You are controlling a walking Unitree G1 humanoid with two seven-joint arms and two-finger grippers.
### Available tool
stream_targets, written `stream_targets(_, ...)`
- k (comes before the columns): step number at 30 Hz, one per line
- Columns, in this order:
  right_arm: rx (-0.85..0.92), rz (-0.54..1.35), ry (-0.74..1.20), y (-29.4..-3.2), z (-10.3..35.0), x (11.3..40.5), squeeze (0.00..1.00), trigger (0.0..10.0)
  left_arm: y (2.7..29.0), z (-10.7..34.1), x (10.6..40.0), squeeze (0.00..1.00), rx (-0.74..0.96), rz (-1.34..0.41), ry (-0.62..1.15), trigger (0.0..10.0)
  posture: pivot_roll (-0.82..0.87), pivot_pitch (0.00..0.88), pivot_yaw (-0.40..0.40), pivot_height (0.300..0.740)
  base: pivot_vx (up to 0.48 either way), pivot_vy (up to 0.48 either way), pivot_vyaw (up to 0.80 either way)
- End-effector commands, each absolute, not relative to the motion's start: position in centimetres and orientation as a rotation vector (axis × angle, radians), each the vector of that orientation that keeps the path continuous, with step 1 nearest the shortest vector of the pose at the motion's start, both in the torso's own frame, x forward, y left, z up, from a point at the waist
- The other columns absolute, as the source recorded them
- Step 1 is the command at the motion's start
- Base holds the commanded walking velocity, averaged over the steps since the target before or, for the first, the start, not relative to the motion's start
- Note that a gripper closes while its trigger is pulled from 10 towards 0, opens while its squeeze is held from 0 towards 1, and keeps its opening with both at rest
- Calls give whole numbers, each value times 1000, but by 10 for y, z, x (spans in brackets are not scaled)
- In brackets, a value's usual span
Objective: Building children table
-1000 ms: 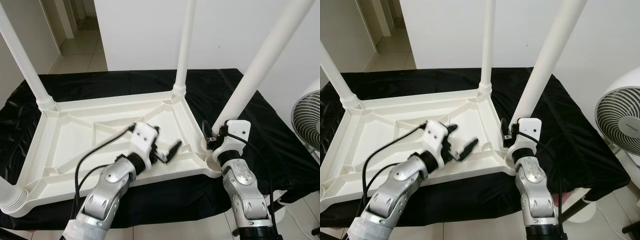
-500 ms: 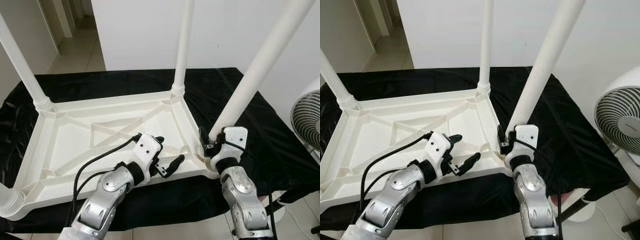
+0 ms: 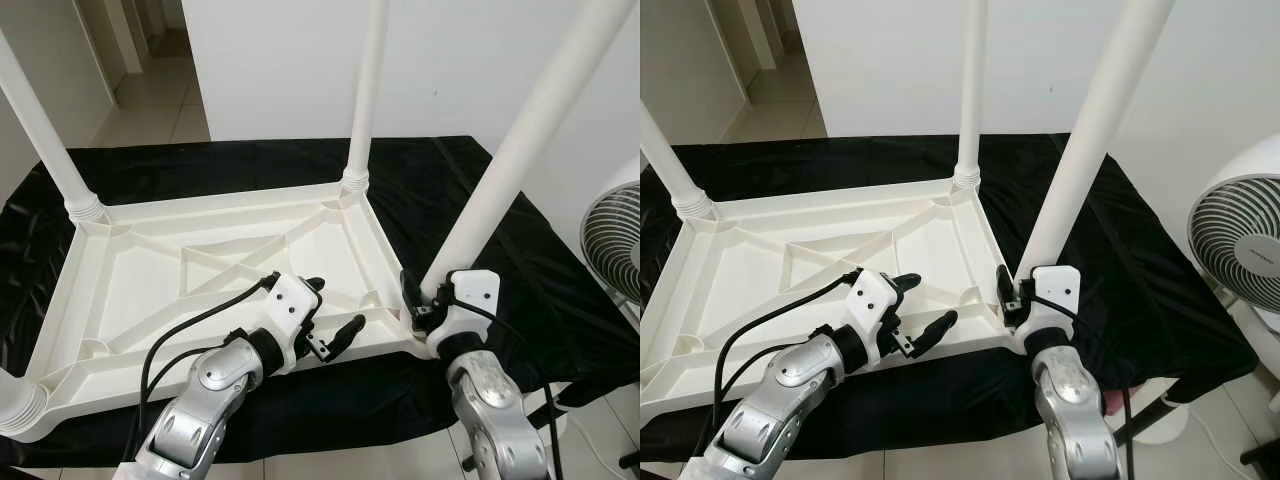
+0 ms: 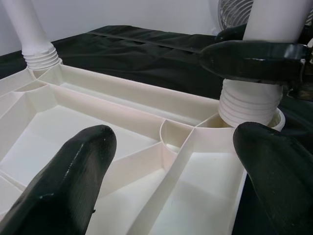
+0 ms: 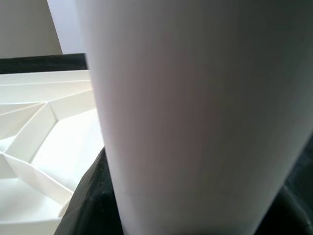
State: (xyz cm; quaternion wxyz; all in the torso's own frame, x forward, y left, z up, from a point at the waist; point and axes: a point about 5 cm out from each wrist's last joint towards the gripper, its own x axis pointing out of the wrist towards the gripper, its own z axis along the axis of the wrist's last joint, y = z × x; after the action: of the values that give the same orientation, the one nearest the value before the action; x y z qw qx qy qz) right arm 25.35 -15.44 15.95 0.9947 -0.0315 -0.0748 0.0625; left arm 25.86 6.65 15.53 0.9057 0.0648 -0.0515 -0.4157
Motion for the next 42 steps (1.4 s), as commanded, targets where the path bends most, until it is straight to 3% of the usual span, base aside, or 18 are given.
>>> stream_targets(1, -68, 139, -128, -153, 156, 250, 0, 10000, 67, 157, 257, 0, 142, -868, -114, 10000, -14, 50, 11, 740, 0, 0, 0)
stream_targets(32, -68, 42, -47, -175, 139, 248, 0, 10000, 72, 160, 259, 0, 150, -841, -103, 10000, -7, 68, 15, 740, 0, 0, 0)
stream_targets(42, -160, 187, -120, -160, 143, 240, 0, 10000, 71, 160, 259, 0, 150, -849, -100, 10000, -10, 68, 22, 740, 0, 0, 0)
